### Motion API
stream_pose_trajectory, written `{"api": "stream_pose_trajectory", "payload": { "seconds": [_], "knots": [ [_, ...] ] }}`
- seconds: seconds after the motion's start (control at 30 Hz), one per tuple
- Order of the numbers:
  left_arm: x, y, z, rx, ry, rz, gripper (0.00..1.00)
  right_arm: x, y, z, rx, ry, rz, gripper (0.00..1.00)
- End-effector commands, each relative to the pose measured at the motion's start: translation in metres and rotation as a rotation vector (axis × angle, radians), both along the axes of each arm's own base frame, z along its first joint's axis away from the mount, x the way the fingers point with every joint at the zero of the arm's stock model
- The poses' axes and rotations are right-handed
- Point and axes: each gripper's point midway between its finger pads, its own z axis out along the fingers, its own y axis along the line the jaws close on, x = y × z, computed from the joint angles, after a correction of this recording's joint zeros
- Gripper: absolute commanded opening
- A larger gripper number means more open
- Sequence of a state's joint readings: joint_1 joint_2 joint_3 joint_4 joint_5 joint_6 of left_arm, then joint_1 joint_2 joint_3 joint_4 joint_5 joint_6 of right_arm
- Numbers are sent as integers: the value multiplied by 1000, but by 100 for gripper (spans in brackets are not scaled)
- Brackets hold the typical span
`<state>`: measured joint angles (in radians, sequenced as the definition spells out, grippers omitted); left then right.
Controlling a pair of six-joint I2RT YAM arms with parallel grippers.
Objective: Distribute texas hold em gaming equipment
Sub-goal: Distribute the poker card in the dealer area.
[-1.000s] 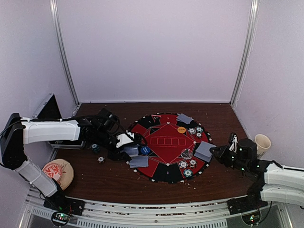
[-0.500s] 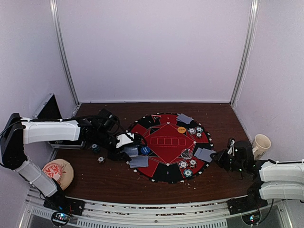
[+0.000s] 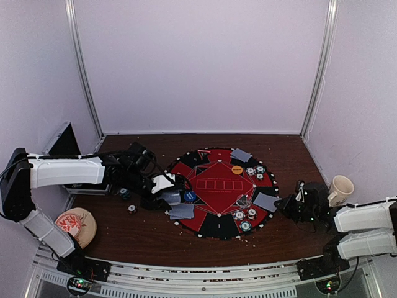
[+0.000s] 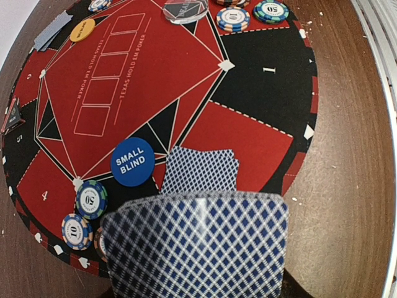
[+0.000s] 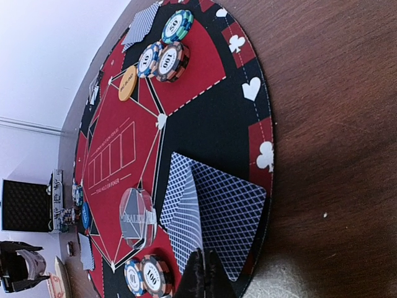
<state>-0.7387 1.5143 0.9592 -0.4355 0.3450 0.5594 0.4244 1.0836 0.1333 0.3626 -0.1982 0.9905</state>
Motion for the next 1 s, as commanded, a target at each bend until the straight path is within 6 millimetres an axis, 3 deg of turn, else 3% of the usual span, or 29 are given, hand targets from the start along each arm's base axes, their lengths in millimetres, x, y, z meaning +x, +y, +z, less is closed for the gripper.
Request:
{"api": "stream_pose_trajectory", "payload": {
  "seconds": [0.0, 0.67, 0.97],
  "knots": [
    [3, -3, 7, -30, -20, -5, 54, 11, 5, 11, 10, -41, 16, 0],
    [3, -3, 4, -23, -17, -4, 54, 20, 6, 7, -32, -17, 34, 13],
    [3, -3, 4, -22, -18, -4, 54, 22, 3, 13, -64, -18, 35, 35]
  ]
}}
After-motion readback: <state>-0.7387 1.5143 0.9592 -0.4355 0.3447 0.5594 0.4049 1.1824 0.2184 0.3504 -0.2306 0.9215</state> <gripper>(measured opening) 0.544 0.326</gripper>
